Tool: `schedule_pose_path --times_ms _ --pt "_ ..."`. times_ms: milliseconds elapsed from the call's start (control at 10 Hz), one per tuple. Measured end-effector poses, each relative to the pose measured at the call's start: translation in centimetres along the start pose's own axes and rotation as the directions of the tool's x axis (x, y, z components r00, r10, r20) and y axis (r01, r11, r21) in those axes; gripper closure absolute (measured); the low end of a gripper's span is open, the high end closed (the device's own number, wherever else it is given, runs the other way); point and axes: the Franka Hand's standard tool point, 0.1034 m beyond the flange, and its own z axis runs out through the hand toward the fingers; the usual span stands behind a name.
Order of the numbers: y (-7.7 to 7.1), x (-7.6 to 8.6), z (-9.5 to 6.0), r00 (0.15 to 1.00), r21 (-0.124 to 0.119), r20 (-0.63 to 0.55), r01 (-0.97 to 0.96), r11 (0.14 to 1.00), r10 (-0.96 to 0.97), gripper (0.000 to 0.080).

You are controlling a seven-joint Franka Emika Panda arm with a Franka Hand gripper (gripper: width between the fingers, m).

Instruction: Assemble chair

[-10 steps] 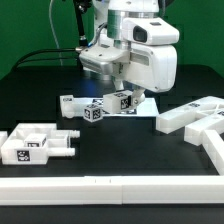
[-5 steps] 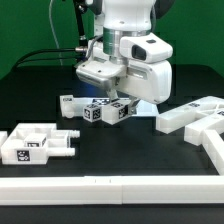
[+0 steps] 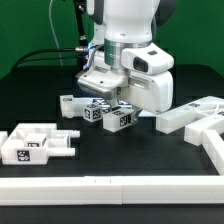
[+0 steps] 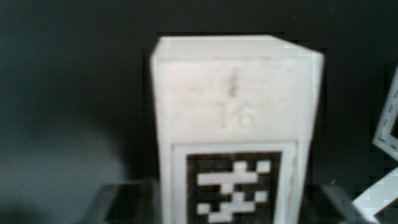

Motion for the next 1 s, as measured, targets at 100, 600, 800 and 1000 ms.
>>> schedule_pose_path --times_ms 100,600,800,1000 --pt "0.0 0.0 0.0 0.999 0.0 0.0 -0.038 0.999 0.038 0.0257" --pt "0.2 -4.2 -4.7 0.951 0.003 0.058 -0.304 0.953 0.303 0.0151" --pt "0.4 -4.2 -4.8 0.899 -0.009 0.058 -0.435 0.9 0.435 0.0151" --pt "0.4 -4.3 -4.8 0.848 -0.015 0.057 -0.526 0.85 0.526 0.0151"
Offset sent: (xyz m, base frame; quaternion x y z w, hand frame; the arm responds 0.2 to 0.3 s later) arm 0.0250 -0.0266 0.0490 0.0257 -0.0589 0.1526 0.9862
